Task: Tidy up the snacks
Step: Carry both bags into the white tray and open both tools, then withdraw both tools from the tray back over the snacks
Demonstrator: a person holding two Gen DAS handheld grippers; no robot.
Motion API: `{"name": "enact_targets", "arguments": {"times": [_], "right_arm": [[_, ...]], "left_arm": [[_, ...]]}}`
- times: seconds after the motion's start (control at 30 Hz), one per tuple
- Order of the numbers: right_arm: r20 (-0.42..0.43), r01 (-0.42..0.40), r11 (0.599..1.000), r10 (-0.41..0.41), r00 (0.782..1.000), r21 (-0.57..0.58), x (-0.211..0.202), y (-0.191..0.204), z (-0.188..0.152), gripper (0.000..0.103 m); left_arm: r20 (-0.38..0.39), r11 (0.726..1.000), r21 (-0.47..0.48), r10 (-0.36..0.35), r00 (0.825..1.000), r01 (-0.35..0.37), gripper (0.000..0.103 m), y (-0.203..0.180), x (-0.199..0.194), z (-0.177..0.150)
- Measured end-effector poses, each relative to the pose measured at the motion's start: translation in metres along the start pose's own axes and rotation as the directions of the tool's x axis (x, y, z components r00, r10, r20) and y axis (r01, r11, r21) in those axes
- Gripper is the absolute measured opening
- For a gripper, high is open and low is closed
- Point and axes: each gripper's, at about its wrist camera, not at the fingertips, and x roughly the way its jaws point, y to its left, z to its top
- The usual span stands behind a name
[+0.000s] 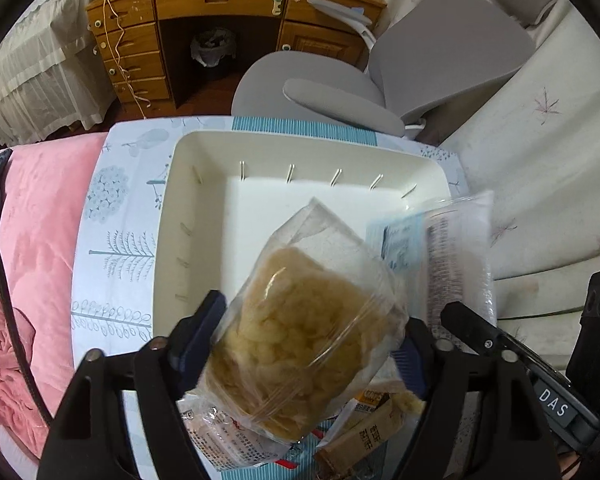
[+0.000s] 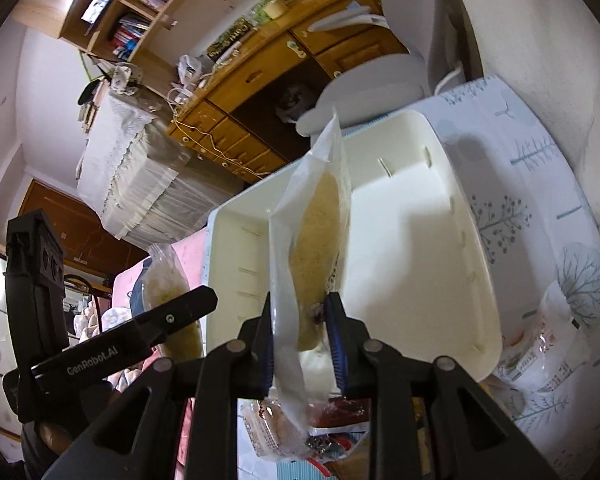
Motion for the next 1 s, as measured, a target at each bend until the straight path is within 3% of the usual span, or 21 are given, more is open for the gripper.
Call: {"name": "enact_targets", "arguments": {"times": [0.07, 0.13, 0.2, 0.23, 0.63, 1.0], "right_arm": [[-0.006, -0.014, 1.000, 0.014, 1.000, 0.028, 0.003, -0.006, 0.000, 0.036], [0.001, -0.042, 0.998, 0.042, 0.999, 0.050, 0.002, -0.010, 0.000, 0.060], [0.008, -0.047, 0.997, 0.047, 0.999, 0.056, -0.001, -0.010, 0.000, 0.074], [0.014, -0.056, 0.997, 0.055, 0.998, 0.058, -0.003, -0.010, -0.001, 0.076], [0.036, -0.051, 0.999, 0.050, 0.998, 0.018, -0.039, 0.012, -0.021, 0.076], [0.085, -0.013, 1.000, 0.015, 0.996, -0.024, -0.075, 0.044, -0.070, 0.076]], "left_arm": [[0.004, 1.000, 0.000, 0.009, 1.000, -0.009, 0.093, 0.000, 0.000, 0.000], [0.016, 1.000, -0.001, 0.018, 1.000, -0.018, 0.095, 0.001, -0.005, -0.001], [0.020, 1.000, -0.001, 0.024, 1.000, -0.024, 0.095, 0.002, -0.010, -0.002], [0.026, 1.000, -0.002, 0.022, 0.999, -0.022, 0.095, 0.003, -0.013, -0.003], [0.068, 0.999, -0.042, -0.017, 0.998, 0.020, 0.095, 0.011, -0.062, -0.041], [0.091, 0.999, -0.009, -0.029, 0.995, 0.030, 0.095, 0.027, -0.102, -0.097]]}}
